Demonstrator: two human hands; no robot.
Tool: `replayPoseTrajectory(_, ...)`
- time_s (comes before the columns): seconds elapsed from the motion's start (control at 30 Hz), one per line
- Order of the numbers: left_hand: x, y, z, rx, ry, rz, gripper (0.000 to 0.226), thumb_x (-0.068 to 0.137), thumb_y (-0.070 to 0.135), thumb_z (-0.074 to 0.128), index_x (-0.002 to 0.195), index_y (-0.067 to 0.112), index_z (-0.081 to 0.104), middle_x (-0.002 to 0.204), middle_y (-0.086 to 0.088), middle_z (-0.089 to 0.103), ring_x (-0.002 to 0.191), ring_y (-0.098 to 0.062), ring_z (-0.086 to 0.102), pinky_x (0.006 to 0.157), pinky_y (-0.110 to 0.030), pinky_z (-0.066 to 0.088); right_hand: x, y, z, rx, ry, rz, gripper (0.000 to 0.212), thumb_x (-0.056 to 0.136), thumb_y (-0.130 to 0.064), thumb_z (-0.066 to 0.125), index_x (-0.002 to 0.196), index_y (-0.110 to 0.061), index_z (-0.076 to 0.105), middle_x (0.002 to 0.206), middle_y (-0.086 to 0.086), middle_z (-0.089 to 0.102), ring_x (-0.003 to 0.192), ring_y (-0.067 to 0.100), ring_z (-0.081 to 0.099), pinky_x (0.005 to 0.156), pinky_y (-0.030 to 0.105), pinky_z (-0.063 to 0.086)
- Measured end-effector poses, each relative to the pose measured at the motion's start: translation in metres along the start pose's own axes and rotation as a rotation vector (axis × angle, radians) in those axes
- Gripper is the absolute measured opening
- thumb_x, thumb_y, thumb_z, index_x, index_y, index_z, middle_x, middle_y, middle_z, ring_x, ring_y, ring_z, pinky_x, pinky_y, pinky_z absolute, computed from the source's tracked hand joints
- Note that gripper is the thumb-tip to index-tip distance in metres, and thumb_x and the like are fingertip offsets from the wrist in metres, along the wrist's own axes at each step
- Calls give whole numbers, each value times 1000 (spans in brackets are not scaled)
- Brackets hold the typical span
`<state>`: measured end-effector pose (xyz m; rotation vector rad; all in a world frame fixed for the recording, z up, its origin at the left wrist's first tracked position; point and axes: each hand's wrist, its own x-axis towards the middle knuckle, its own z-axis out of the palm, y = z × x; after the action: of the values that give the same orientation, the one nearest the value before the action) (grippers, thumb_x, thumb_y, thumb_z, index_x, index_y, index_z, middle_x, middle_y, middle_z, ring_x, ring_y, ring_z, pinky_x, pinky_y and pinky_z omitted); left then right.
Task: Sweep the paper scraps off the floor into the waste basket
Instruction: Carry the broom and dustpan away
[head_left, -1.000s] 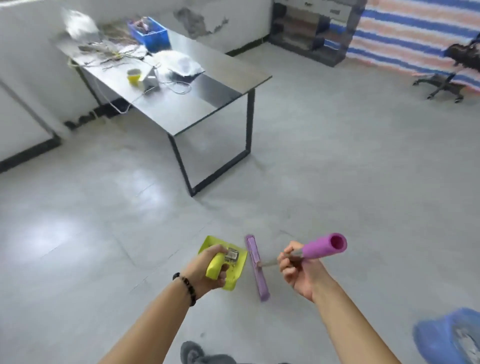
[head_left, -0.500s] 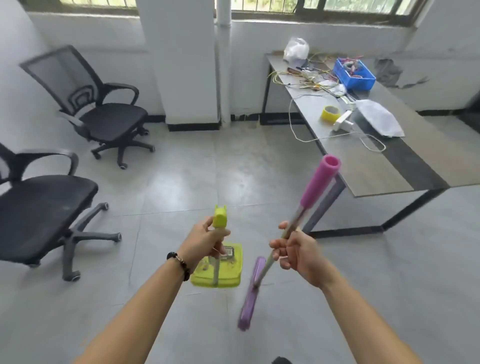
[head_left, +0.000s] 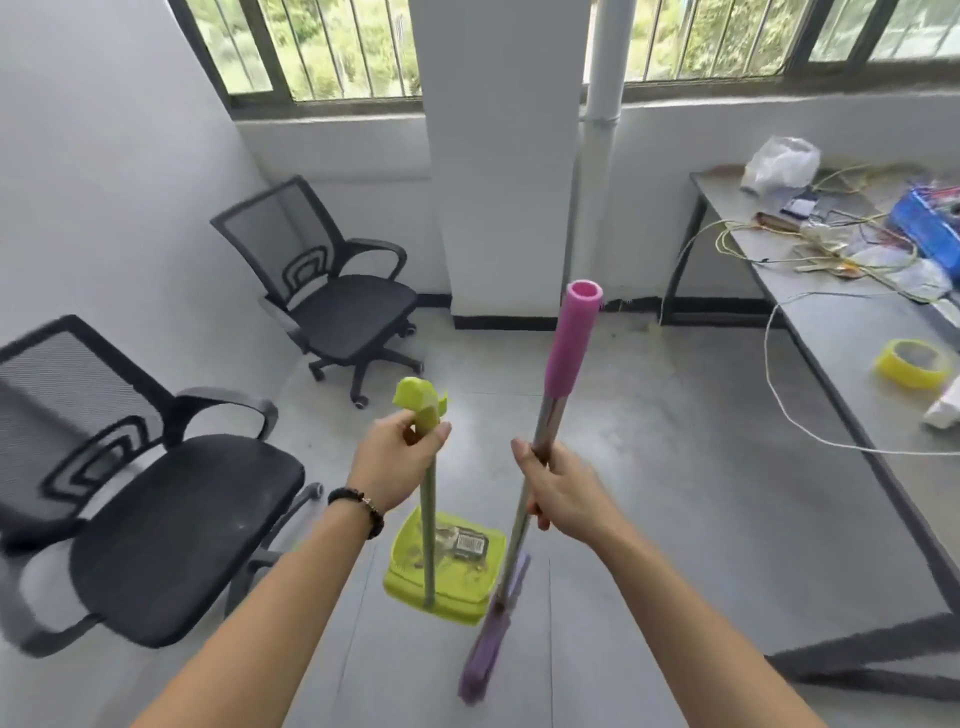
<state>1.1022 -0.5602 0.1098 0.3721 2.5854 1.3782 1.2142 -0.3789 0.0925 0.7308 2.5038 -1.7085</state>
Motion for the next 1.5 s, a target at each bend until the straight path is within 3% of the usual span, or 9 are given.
replayPoseTrajectory(0.23,166,-14,-34,-149,34,122,48,91,50,56,79,5,59,66,-1,32,58,-20,38,57,-54,48,167,-68,11,-196,127,-73,49,93,-67,42,80,-21,54,69,5,66,66,28,67,70,46,57)
replayPoseTrajectory(0.37,278,-26,-43,-218,7,70,34,93,45,59,91,11,65,66,1,40,62,-19,42,67,-54,51,272,-97,14,-161,240,-72,54,90,-71,44,76,-18,52,63,4,62,62,28,65,67,49,58)
replayPoseTrajectory(0.53,421,-9,-49,-279,-48,70,46,85,54,63,86,8,61,67,-3,43,61,-19,45,67,-55,52,377,-144,-2,-140,359,-21,56,90,-71,44,77,-17,52,67,11,65,61,27,66,67,48,57)
replayPoseTrajectory(0.8,614,47,2,-191,-47,170,30,81,37,76,87,14,58,70,8,61,65,-13,56,64,-29,47,512,-175,-52,23,447,30,57,93,-64,48,89,-7,56,63,8,60,48,13,60,51,23,51)
replayPoseTrajectory(0.9,682,58,26,-215,28,160,33,79,32,79,93,13,57,85,-5,71,74,-24,64,72,-35,52,576,-168,-72,-91,473,47,60,89,-73,41,78,-17,58,60,6,62,59,22,63,57,37,54)
replayPoseTrajectory(1.1,803,63,63,-67,27,180,25,77,44,75,80,23,62,77,-13,68,74,-32,62,73,-44,51,695,-170,-110,-417,405,58,60,89,-78,29,75,-27,58,66,-7,61,78,20,62,69,35,49)
replayPoseTrajectory(1.27,907,68,94,167,-115,146,34,90,38,65,81,6,58,75,-11,63,72,-27,57,65,-35,43,791,-185,-139,-526,392,82,63,91,-77,24,79,-26,60,71,-5,61,85,26,65,71,35,47)
replayPoseTrajectory(1.43,1009,52,140,275,-414,116,36,96,36,57,86,1,60,70,-6,59,71,-28,57,71,-39,48,870,-184,-150,-570,467,190,68,90,-76,23,85,-24,65,75,-1,64,89,29,66,69,34,45)
replayPoseTrajectory(1.5,1053,43,160,297,-596,143,29,96,32,56,99,5,65,87,-6,67,85,-25,62,82,-38,50,899,-183,-148,-578,474,256,68,89,-77,23,85,-25,66,80,0,68,90,28,66,73,35,49)
